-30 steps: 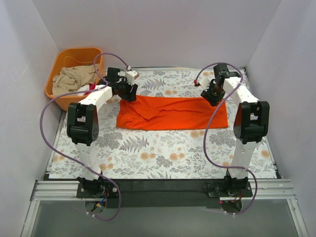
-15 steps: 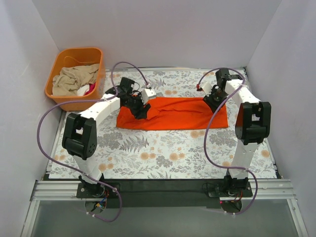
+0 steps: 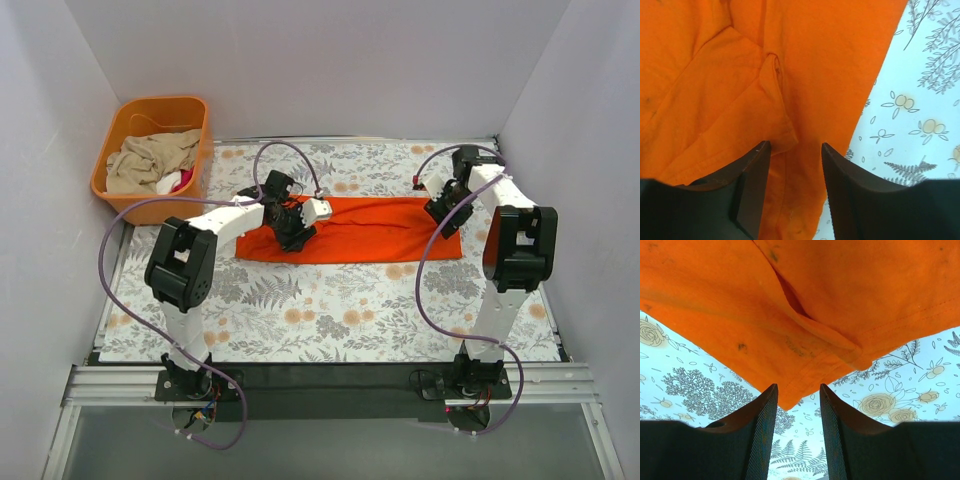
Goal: Fold and stack the t-shirts
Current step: Fold the tshirt
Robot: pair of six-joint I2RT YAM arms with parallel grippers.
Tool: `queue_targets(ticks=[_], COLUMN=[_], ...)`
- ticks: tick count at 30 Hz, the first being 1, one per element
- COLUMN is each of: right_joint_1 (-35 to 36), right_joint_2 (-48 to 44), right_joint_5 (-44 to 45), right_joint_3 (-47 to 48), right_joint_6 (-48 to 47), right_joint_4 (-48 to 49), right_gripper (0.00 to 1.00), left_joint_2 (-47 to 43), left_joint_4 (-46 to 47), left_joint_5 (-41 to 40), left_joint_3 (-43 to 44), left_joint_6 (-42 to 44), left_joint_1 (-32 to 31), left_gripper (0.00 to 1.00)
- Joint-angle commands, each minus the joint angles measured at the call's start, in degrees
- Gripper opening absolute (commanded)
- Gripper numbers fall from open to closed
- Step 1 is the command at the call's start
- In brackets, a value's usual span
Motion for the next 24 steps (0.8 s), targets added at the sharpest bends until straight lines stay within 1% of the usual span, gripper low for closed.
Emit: queue_targets(ticks=[1, 3, 4, 6, 11, 16, 21, 24], right_joint_1=[-0.4, -0.4, -1.1, -2.2, -2.9, -3.5, -3.8, -3.9], right_joint_2=[-1.0, -0.5, -0.4, -0.2, 0.3, 0.6, 0.5, 0.3], right_joint_5=[-0.7, -0.5, -0.3, 0.1, 0.3, 0.1, 0.1, 0.1], right_joint_3=[-0.1, -0.4, -0.6, -1.7, -3.0, -3.2, -3.5, -3.9], right_joint_6=[0.1, 0.0, 0.0, -0.4, -0.7, -1.0, -1.1, -1.1], right_joint_4=[-1.4, -1.3, -1.3, -1.3, -1.0, -1.1, -1.0, -1.0], right_gripper=[0.39, 0.39, 0.39, 0.39, 0.37, 0.37, 0.37, 0.36], left_joint_2=[0.9, 1.4, 1.4, 1.4, 2.3, 2.8, 6.2, 8.4], left_joint_4=[2.0, 3.3, 4.5, 5.7, 7.1, 7.7, 8.1, 11.1], left_joint_5=[-2.6, -3.6, -4.1, -4.3, -4.8, -4.8, -5.8, -6.9], left_joint_3=[1.8, 2.0, 2.2, 2.8, 5.4, 8.5, 11.4, 12.7], left_joint_6=[1.5, 0.7, 0.3, -0.4, -1.7, -3.1, -3.3, -3.3], left_joint_1=[-0.8, -0.8, -0.8, -0.8, -0.8, -0.8, -0.8, -0.9], left_gripper=[0.42, 0.34, 0.28, 0.24, 0.00, 0.00, 0.00, 0.00])
